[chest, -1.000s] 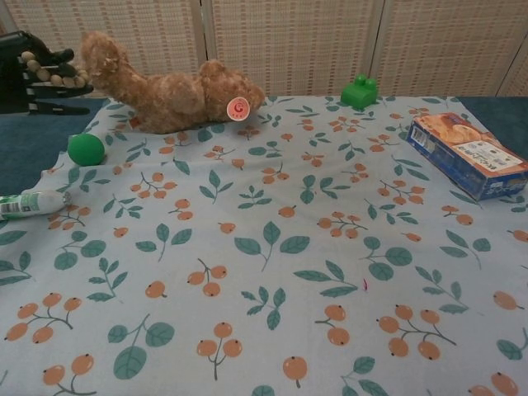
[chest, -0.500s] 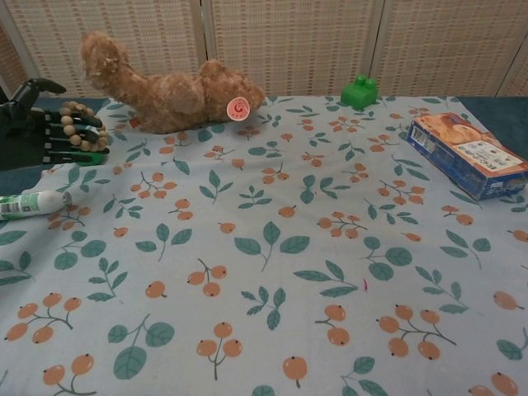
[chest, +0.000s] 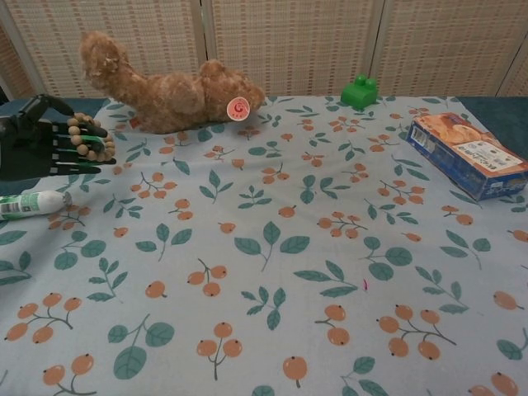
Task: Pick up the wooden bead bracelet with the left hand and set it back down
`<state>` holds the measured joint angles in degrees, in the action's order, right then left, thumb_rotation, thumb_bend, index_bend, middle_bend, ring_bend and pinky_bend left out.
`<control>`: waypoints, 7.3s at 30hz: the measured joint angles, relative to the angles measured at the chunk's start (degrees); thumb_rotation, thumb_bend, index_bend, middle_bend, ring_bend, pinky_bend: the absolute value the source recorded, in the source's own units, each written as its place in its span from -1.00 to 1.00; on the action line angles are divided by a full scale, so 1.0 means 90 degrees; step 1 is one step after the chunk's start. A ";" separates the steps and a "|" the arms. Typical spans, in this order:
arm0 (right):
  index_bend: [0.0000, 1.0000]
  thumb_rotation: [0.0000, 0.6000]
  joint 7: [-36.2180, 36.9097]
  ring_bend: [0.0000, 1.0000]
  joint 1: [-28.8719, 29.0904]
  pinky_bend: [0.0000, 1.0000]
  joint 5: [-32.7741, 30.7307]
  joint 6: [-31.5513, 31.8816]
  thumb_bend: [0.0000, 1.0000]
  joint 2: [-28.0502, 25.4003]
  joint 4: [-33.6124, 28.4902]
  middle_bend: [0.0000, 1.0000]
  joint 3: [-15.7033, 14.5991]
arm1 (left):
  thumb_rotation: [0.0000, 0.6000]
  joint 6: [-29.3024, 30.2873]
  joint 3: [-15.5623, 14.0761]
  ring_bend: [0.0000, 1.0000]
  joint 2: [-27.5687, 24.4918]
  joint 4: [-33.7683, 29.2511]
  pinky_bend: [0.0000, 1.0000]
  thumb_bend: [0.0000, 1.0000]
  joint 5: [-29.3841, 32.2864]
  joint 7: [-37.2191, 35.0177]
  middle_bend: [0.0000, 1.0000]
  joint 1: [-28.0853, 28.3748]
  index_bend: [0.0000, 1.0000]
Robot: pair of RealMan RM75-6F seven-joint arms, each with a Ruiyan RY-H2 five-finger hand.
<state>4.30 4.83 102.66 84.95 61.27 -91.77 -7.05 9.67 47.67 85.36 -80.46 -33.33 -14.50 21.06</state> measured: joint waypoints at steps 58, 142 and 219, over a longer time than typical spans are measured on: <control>-1.00 1.00 -0.0005 -1.00 -0.0027 -1.00 -0.0013 0.0033 -0.70 -0.0026 -0.0013 -1.00 0.0000 | 0.30 -0.0098 -0.0159 -0.46 -0.0004 0.0034 -0.98 0.08 -0.1890 -0.2312 0.29 0.0040 0.06; -1.00 1.00 0.0087 -1.00 -0.0086 -1.00 0.0033 0.0162 -0.70 -0.0087 -0.0020 -1.00 0.0004 | 0.42 -0.0959 0.0161 -0.51 0.0025 -0.0279 -1.00 0.57 -0.1794 -0.1913 0.26 -0.0219 0.32; -1.00 1.00 0.0021 -1.00 -0.0104 -1.00 0.0077 0.0157 -0.70 -0.0083 -0.0036 -1.00 -0.0028 | 0.18 0.1902 -0.1204 -1.00 0.0895 -0.0574 -0.88 0.04 -0.7173 0.1937 -1.00 -0.1365 -0.96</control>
<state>4.49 3.89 103.35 86.36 60.52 -92.09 -7.30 26.79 36.83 93.42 -85.63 -97.89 2.93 8.78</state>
